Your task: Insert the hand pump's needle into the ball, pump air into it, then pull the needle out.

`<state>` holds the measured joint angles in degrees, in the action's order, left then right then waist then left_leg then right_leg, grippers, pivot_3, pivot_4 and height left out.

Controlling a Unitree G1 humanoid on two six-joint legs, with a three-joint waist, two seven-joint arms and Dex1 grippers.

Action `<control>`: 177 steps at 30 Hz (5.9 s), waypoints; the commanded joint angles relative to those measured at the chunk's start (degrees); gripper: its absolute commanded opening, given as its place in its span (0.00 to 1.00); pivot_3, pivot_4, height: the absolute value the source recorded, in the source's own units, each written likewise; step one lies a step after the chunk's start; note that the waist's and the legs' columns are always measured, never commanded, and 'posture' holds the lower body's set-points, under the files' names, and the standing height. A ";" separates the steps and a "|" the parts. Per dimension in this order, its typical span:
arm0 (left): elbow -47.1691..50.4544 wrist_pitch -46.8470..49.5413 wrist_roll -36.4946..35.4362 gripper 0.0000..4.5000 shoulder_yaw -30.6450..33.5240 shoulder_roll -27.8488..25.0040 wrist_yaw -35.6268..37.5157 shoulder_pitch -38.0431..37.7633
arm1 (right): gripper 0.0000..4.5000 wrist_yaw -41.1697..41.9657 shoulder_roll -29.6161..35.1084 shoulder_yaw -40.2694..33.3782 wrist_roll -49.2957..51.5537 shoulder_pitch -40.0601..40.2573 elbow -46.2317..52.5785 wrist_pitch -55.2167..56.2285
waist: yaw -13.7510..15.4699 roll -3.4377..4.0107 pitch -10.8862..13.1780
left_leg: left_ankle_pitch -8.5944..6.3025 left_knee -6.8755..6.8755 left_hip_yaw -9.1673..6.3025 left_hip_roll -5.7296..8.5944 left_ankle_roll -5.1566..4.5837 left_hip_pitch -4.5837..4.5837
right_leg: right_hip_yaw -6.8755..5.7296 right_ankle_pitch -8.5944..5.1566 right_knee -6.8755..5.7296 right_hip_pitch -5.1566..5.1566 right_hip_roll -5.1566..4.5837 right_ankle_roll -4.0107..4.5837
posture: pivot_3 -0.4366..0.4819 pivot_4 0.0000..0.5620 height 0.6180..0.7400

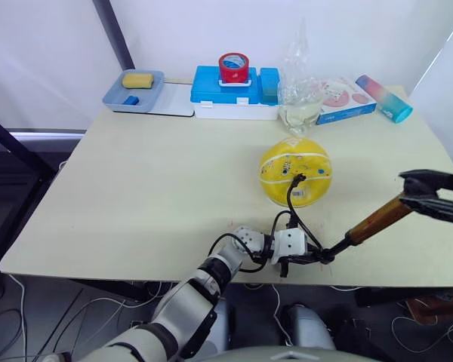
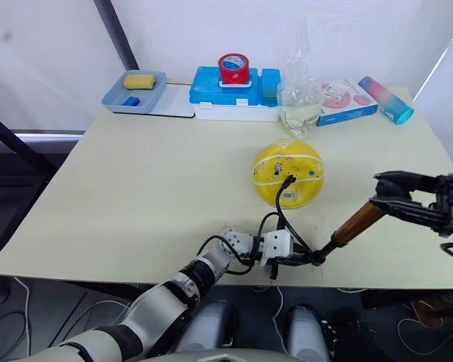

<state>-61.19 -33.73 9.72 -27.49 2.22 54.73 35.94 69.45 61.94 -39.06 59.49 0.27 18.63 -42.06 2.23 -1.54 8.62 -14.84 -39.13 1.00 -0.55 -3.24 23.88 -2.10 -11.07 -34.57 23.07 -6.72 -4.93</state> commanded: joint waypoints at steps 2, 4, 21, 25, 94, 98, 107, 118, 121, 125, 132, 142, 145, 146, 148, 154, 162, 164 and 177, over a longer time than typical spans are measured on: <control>-5.55 2.82 4.39 0.08 -1.71 -2.79 -0.35 -1.58 | 0.44 -4.24 2.56 -6.26 3.46 -5.05 -0.52 -2.18 | -0.04 0.01 0.01 | 0.00 0.00 0.02 0.00 0.00 0.00 | 0.00 0.00 0.00 0.00 -0.01 0.00 | 0.48 0.27 1.00; -5.51 2.76 4.36 0.08 -1.67 -2.87 -0.36 -1.60 | 0.44 -5.48 2.33 -5.72 5.12 -6.50 0.23 -3.58 | 0.01 0.00 0.02 | 0.00 0.00 0.00 0.00 0.00 0.01 | 0.00 0.00 0.01 0.00 -0.01 0.00 | 0.48 0.27 1.00; -4.75 2.49 4.24 0.08 -1.75 -2.47 -0.51 -1.66 | 0.44 -3.56 -12.22 20.31 -23.56 5.44 -3.40 21.19 | -0.08 -0.41 -0.33 | 0.00 -0.01 -0.01 -0.04 0.00 -0.06 | 0.00 0.00 -0.01 -0.02 0.07 0.00 | 0.48 0.27 1.00; -4.67 2.53 4.19 0.08 -1.62 -2.65 -0.41 -1.68 | 0.44 -2.55 -11.64 17.66 -21.02 4.40 -3.16 21.66 | -0.10 -0.37 -0.34 | 0.01 -0.01 0.00 -0.04 -0.01 -0.06 | 0.01 0.00 -0.02 -0.02 0.06 0.00 | 0.48 0.27 1.00; -5.42 2.18 4.63 0.08 -1.90 -3.10 1.22 -0.76 | 0.44 0.33 0.83 6.34 -6.95 -1.17 3.34 1.67 | -0.11 -0.13 0.09 | 0.12 0.03 -0.01 -0.05 -0.22 0.15 | -0.05 0.04 0.03 0.14 0.06 0.10 | 0.48 0.27 1.00; -5.41 2.31 4.53 0.08 -1.79 -3.03 1.04 -0.58 | 0.44 -0.06 -4.60 14.80 -15.64 2.67 1.66 10.33 | -0.12 -0.22 0.03 | 0.02 0.03 0.00 -0.05 -0.04 0.07 | -0.03 0.00 0.02 0.09 0.06 0.00 | 0.48 0.27 1.00; -5.28 2.33 4.58 0.08 -1.84 -2.87 0.79 -0.78 | 0.44 -1.41 -11.49 24.34 -26.49 4.53 -4.26 24.41 | -0.15 -0.33 -0.05 | 0.13 0.02 0.00 -0.06 -0.23 0.02 | -0.03 0.00 0.01 0.07 0.10 0.01 | 0.48 0.27 1.00; -5.53 2.24 4.65 0.08 -1.88 -2.81 0.71 -0.64 | 0.44 0.45 -5.18 11.15 -12.69 1.86 0.27 15.54 | -0.05 -0.12 0.07 | 0.00 0.01 0.00 -0.05 0.00 -0.01 | -0.03 0.08 -0.01 0.02 0.02 0.13 | 0.48 0.27 1.00; -5.53 2.16 4.72 0.08 -1.93 -2.80 0.80 -0.62 | 0.44 0.67 -2.00 7.39 -8.69 -0.10 0.47 11.30 | -0.04 -0.06 0.13 | 0.03 0.02 -0.01 -0.02 -0.06 0.00 | -0.04 0.14 0.02 0.01 0.02 0.24 | 0.48 0.27 1.00; -5.67 2.11 4.75 0.08 -1.90 -2.87 0.84 -0.43 | 0.44 0.13 2.85 2.09 -1.91 -4.66 -0.47 4.06 | -0.08 -0.02 0.18 | 0.01 0.01 0.01 -0.02 -0.01 0.01 | -0.04 0.09 0.02 0.01 -0.01 0.15 | 0.48 0.27 1.00; -5.69 2.14 4.76 0.08 -1.91 -2.90 0.92 -0.38 | 0.44 0.39 7.51 -0.83 4.05 -8.94 -1.56 -5.23 | -0.07 -0.04 0.22 | 0.00 0.01 -0.01 -0.05 -0.01 0.07 | -0.05 0.14 0.03 0.06 0.00 0.23 | 0.48 0.27 1.00; -5.73 2.30 4.75 0.08 -1.88 -2.55 0.53 -0.18 | 0.44 1.13 0.35 12.00 -11.73 -0.08 1.70 5.95 | -0.07 -0.15 0.14 | 0.04 0.01 0.01 -0.03 -0.08 0.08 | -0.04 0.01 0.02 0.08 0.02 0.01 | 0.48 0.27 1.00; -5.73 2.37 4.72 0.08 -1.86 -2.60 0.47 -0.21 | 0.44 0.56 -3.05 16.74 -16.30 1.53 0.76 10.92 | -0.06 -0.15 0.13 | 0.05 0.00 0.00 -0.04 -0.08 0.06 | -0.04 0.01 0.01 0.07 0.04 0.01 | 0.48 0.27 1.00; -5.73 2.35 4.74 0.08 -1.88 -2.62 0.47 -0.22 | 0.44 0.44 -3.95 17.95 -17.43 1.94 0.28 12.14 | -0.05 -0.18 0.12 | 0.06 0.00 0.00 -0.03 -0.11 0.06 | -0.04 0.00 0.01 0.07 0.04 0.01 | 0.48 0.27 1.00; -5.76 2.36 4.77 0.08 -1.91 -2.54 0.38 -0.20 | 0.44 -0.24 -6.16 20.60 -21.10 3.02 -1.32 15.86 | -0.05 -0.18 0.11 | 0.12 0.01 -0.01 -0.04 -0.22 0.06 | -0.04 0.01 0.02 0.06 0.06 0.01 | 0.48 0.27 1.00; -5.87 2.40 4.64 0.08 -1.75 -2.40 0.08 -0.13 | 0.44 -0.17 -8.47 21.15 -22.15 3.50 -1.88 19.07 | -0.08 -0.22 0.07 | 0.14 0.00 0.01 -0.03 -0.24 -0.03 | -0.03 0.01 0.01 0.00 0.05 0.01 | 0.48 0.27 1.00; -6.07 2.28 4.69 0.08 -1.69 -2.82 0.20 -0.01 | 0.44 1.92 -1.60 11.20 -11.75 -3.00 -2.01 11.48 | -0.04 -0.01 0.21 | 0.04 -0.02 0.02 0.01 -0.08 0.01 | -0.03 0.14 0.00 0.01 -0.03 0.21 | 0.48 0.27 1.00; -6.05 2.30 4.69 0.08 -1.66 -2.82 0.09 -0.08 | 0.44 2.18 0.58 8.12 -8.07 -4.83 -2.25 7.75 | -0.04 -0.01 0.22 | 0.08 -0.02 0.01 0.01 -0.13 0.01 | -0.03 0.15 0.01 0.01 -0.02 0.22 | 0.48 0.27 1.00; -6.11 2.27 4.71 0.08 -1.77 -2.27 0.06 -0.26 | 0.44 2.59 6.99 3.90 -2.55 -8.92 -1.40 -3.84 | -0.05 0.00 0.22 | 0.02 -0.02 0.01 -0.02 -0.03 0.03 | -0.04 0.14 0.02 0.01 -0.02 0.22 | 0.48 0.27 1.00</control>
<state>-62.54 -34.26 10.14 -27.53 2.17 55.23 37.39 72.66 69.25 -33.42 58.94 -9.41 16.40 -47.13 2.17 -1.54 8.84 -14.82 -39.15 1.00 -0.58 -3.27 23.91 -2.14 -10.93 -34.55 23.09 -6.74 -4.72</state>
